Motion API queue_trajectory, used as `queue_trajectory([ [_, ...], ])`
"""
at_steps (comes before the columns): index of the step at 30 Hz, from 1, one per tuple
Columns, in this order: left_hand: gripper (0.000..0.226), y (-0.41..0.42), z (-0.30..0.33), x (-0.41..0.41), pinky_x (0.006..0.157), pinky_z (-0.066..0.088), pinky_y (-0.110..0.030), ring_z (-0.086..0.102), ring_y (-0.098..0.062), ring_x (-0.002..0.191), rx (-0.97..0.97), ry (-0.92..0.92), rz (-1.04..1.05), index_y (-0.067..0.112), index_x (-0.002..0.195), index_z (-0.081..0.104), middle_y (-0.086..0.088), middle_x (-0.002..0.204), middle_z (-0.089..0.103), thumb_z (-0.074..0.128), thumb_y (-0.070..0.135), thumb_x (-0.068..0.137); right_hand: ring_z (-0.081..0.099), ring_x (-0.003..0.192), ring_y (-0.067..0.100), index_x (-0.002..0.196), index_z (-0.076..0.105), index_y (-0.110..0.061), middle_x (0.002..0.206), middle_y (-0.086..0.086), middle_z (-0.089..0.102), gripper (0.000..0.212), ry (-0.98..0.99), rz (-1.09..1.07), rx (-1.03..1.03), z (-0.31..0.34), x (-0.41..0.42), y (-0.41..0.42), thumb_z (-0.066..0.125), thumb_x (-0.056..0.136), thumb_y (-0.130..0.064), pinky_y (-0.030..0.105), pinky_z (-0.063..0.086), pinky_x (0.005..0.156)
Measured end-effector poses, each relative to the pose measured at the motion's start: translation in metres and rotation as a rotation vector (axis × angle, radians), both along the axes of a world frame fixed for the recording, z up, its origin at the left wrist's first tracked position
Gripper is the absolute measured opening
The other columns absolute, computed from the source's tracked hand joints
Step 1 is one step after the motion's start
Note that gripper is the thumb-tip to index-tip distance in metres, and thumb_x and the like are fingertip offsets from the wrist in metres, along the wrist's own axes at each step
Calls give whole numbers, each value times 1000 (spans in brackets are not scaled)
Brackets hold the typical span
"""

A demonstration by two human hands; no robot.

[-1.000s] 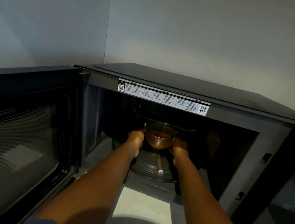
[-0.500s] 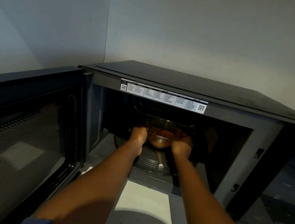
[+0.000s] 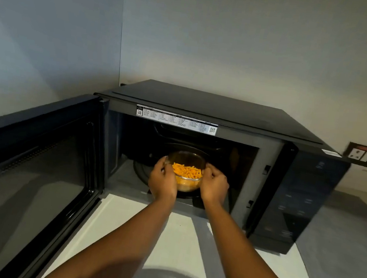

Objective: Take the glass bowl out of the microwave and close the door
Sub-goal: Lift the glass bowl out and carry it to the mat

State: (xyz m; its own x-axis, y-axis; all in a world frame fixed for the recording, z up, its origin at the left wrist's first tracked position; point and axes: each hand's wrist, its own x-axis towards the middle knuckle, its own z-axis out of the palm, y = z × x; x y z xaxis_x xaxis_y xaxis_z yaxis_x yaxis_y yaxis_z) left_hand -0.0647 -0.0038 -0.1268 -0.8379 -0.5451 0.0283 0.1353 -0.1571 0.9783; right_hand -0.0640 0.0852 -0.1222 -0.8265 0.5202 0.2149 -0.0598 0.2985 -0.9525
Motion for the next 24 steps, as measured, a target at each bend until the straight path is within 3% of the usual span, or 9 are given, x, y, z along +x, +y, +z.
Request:
queue_trajectory([
  [5,23,14,8,50,71,39,-24,58,-28,95,-42,50,20,4,105,57,-20,109,63,38,8,93,60,107,30,112,62,-6,117,16,66,31,26,22,-7,5,48,12,44,89,-14,45,48,95],
  [10,16,39,19,92,60,38,-22,51,-23,84,-57,135,13,10,95,47,-18,101,58,32,7,94,63,100,24,107,65,-7,113,13,68,27,65,11,-33,12,90,35,48,87,-13,40,51,92],
  [15,19,74,27,128,64,41,-25,50,-20,86,-50,173,-19,2,107,42,-6,98,51,28,10,97,64,90,19,108,65,-10,106,11,71,26,108,-79,-28,22,130,66,51,89,-20,35,56,81],
  [19,20,108,38,149,54,41,-16,50,-15,80,-54,245,-78,-1,110,41,-6,96,50,29,11,98,64,92,18,105,67,-10,106,10,71,24,177,-163,-37,33,155,98,51,88,-17,29,53,80],
  [22,21,133,44,162,48,39,1,48,-1,72,-66,279,-140,-2,110,40,-4,97,49,28,10,99,63,81,13,102,68,-9,100,10,72,23,233,-218,-50,38,173,122,51,87,-14,22,51,71],
  [24,16,146,46,167,46,38,2,50,-8,73,-81,281,-192,3,106,39,-4,98,50,26,11,99,62,80,12,101,69,-8,99,10,72,24,255,-263,-47,40,181,134,50,87,-13,18,48,68],
])
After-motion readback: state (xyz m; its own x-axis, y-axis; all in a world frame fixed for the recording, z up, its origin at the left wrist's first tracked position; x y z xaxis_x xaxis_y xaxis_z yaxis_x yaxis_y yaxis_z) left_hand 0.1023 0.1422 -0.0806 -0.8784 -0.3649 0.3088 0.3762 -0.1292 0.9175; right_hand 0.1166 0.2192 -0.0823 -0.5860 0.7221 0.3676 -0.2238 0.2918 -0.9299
